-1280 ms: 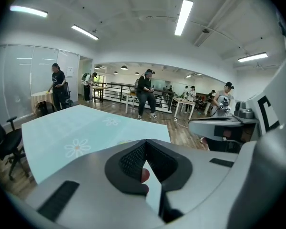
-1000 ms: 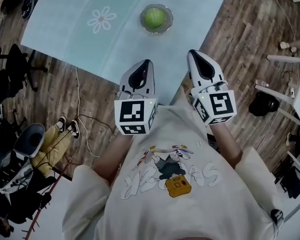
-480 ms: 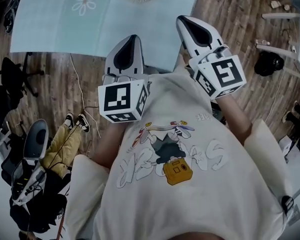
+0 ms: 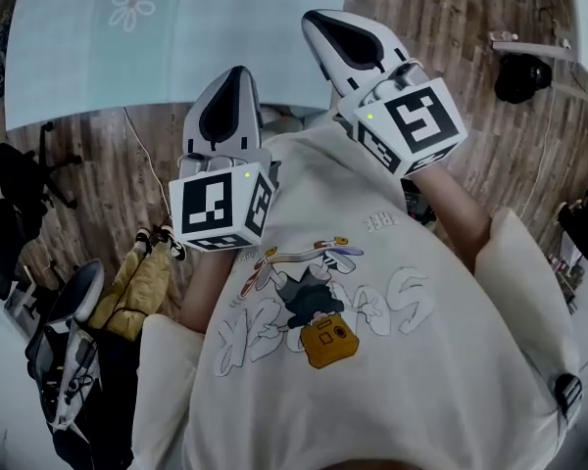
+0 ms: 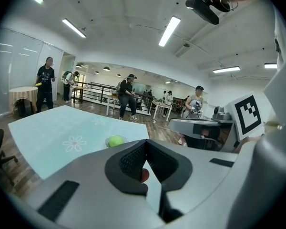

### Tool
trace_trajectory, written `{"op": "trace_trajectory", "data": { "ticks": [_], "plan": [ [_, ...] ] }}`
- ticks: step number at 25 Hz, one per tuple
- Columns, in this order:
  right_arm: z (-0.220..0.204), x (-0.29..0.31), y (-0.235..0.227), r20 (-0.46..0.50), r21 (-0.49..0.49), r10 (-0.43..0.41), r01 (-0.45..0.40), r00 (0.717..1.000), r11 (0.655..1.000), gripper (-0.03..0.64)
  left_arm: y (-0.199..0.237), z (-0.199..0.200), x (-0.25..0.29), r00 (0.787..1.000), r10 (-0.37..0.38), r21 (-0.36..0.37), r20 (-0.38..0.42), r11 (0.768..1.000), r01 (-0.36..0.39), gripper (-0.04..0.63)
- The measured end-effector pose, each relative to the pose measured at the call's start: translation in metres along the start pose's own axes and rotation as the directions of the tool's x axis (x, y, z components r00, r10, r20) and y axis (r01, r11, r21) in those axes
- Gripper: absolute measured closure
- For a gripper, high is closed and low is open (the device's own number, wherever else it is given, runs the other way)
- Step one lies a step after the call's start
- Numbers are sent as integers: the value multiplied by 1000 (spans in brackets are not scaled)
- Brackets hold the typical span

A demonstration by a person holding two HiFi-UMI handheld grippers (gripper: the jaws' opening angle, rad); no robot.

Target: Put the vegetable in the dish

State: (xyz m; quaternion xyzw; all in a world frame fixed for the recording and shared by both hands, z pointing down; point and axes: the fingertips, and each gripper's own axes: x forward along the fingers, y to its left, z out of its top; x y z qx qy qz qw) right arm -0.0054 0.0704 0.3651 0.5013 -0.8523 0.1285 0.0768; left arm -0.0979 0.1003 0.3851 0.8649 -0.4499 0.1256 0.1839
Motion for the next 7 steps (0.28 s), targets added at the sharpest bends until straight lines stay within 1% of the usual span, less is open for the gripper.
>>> {"op": "trace_trajectory", "data": {
  "ticks": [4,7],
  "plan": [
    [-16,-38,29,34,-11,-20,21,999,1000,594,-15,-26,-41,1000,15,6,20,1000,-15,588],
    [-24,-56,58,32,-17,-35,36,999,999,594,-16,-43,-72,1000,10,-7,15,1000,-10,588]
  ]
}}
